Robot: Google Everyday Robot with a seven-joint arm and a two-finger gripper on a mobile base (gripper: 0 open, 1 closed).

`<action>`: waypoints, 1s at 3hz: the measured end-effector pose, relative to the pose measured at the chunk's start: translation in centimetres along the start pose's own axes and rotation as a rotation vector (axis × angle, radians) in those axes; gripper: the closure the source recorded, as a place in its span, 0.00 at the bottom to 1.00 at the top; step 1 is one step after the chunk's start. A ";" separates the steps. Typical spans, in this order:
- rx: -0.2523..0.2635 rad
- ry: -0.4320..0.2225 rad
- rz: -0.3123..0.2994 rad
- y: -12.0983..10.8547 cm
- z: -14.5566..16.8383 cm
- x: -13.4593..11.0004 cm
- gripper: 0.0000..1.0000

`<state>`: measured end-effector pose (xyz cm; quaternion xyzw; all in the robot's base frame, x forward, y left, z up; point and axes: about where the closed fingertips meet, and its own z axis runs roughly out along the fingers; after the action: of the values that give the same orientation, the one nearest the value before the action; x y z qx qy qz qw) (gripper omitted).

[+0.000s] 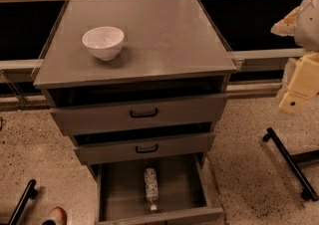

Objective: Pick blue plastic bottle from bottom drawer and place on counter

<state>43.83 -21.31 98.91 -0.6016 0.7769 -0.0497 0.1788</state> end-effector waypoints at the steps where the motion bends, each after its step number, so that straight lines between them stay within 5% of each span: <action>1: 0.000 0.000 0.000 0.0 0.0 0.0 0.00; 2: -0.024 -0.005 0.016 -0.3 1.7 -0.1 0.00; 3: -0.050 -0.003 0.153 0.6 7.7 -0.1 0.00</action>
Offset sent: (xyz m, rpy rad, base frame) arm 0.0153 0.0032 -0.0233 0.0201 0.0578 0.0049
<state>45.89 -19.99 91.61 -0.5448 0.8214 -0.0157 0.1681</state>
